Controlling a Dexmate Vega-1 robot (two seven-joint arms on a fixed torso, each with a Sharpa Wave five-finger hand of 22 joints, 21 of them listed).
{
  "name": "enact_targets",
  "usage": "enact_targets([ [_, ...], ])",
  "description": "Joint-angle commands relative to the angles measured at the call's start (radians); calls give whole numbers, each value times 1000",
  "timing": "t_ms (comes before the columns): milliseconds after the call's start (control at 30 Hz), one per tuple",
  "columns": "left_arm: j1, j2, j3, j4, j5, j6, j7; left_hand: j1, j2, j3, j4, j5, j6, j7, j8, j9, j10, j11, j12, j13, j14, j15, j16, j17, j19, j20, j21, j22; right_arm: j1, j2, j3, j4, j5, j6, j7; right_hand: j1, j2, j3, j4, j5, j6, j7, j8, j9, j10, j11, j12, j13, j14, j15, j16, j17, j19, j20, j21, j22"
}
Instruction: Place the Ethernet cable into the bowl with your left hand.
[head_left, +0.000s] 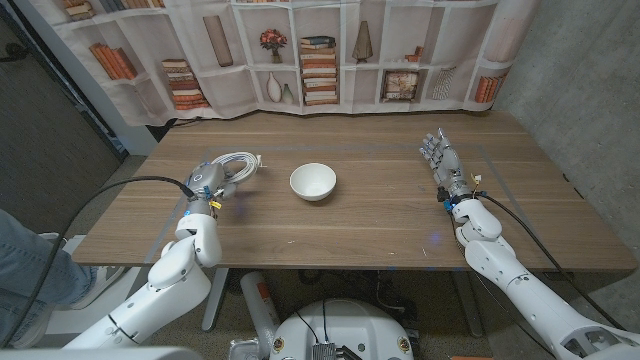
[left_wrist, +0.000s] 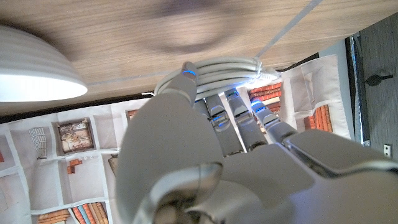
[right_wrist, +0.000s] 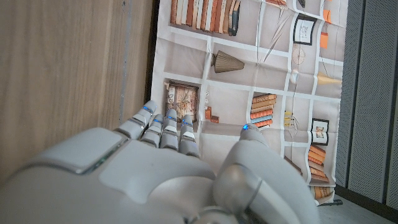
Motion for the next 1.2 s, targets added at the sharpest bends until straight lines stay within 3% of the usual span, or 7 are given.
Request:
enact_targets([
  [33, 17, 11, -22, -3, 3, -49, 24, 4, 6, 16, 11, 5, 151, -65, 4, 1, 113, -114, -2, 1, 10, -127, -1, 2, 7, -31, -5, 1, -5, 1, 0, -6, -3, 0, -9, 3, 6, 1, -5, -3, 7, 3, 7, 2, 8, 2, 1, 6, 5, -2, -4, 3, 11, -21, 0, 4],
  [933, -36, 20, 16, 33, 21, -136, 58, 1, -2, 19, 12, 6, 152, -79, 2, 1, 113, -116, -5, 3, 5, -134, -3, 2, 2, -36, -9, 1, -14, 3, 6, -9, 0, 7, -21, 3, 8, 0, -7, -3, 8, 2, 7, 2, 9, -2, 1, 6, 6, -3, -5, 3, 13, -21, -5, 4],
  [1200, -43, 45, 34, 24, 31, -159, 49, 2, -4, 21, 12, 6, 148, -87, 0, 1, 104, -116, -8, 3, -4, -138, -5, 2, -10, -35, -14, 1, -3, 6, 5, 7, 1, 9, -11, 2, 8, -1, -8, -3, 8, 2, 7, 2, 9, -1, 0, 6, 7, -2, -5, 3, 14, -21, -7, 4],
])
